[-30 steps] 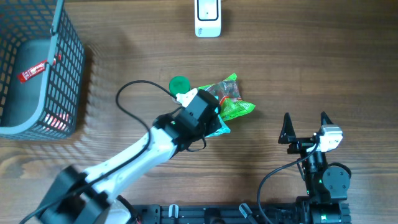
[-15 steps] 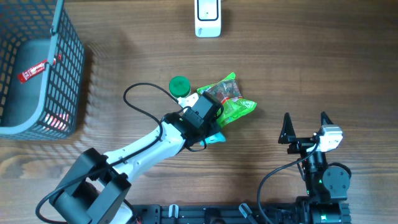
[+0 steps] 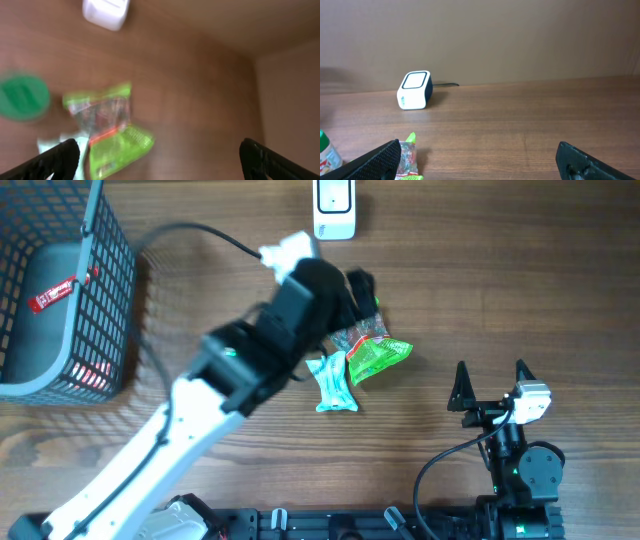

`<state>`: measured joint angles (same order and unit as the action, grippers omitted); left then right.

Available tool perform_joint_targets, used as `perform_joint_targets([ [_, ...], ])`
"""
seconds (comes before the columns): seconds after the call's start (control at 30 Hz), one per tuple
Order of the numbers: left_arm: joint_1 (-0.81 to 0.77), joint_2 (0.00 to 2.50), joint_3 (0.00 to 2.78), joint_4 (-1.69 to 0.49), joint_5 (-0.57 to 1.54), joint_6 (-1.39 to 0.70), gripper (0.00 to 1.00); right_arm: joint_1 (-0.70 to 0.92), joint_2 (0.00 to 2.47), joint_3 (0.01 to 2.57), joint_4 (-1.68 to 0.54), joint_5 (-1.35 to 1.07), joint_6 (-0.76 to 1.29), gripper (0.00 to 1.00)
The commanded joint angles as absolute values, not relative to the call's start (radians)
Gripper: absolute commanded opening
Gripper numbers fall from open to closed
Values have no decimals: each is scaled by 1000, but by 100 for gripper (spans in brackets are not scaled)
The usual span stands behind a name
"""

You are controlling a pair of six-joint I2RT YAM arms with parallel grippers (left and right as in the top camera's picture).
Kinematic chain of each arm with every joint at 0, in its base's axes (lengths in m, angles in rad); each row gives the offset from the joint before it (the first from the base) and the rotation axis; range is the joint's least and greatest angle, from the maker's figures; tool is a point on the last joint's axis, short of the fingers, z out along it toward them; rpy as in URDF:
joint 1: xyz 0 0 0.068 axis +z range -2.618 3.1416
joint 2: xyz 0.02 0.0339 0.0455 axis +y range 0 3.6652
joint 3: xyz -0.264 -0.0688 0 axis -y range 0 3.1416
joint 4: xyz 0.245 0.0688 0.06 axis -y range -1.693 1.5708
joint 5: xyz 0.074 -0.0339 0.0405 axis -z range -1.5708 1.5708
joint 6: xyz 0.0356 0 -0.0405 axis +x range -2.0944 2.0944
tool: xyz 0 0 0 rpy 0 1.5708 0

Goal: Scan the item barcode
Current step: 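Hold the wipes pack under the scanner, then release it on the table, then return the left gripper to the basket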

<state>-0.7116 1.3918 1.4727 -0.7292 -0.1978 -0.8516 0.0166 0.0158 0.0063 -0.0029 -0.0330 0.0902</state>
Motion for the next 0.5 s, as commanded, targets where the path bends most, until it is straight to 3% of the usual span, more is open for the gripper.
perform_joint_targets([
  [0.0, -560, 1376, 1678, -819, -356, -786, 100, 14, 17, 5, 1, -46, 105, 100],
  [0.2, -200, 1376, 1771, -862, -249, -893, 100, 14, 17, 5, 1, -46, 105, 100],
  [0.33, 191, 1399, 1770, -873, 89, -1008, 100, 14, 17, 5, 1, -46, 105, 100],
  [0.47, 449, 1430, 1770, -857, 254, -1008, 100, 14, 17, 5, 1, -46, 105, 100],
])
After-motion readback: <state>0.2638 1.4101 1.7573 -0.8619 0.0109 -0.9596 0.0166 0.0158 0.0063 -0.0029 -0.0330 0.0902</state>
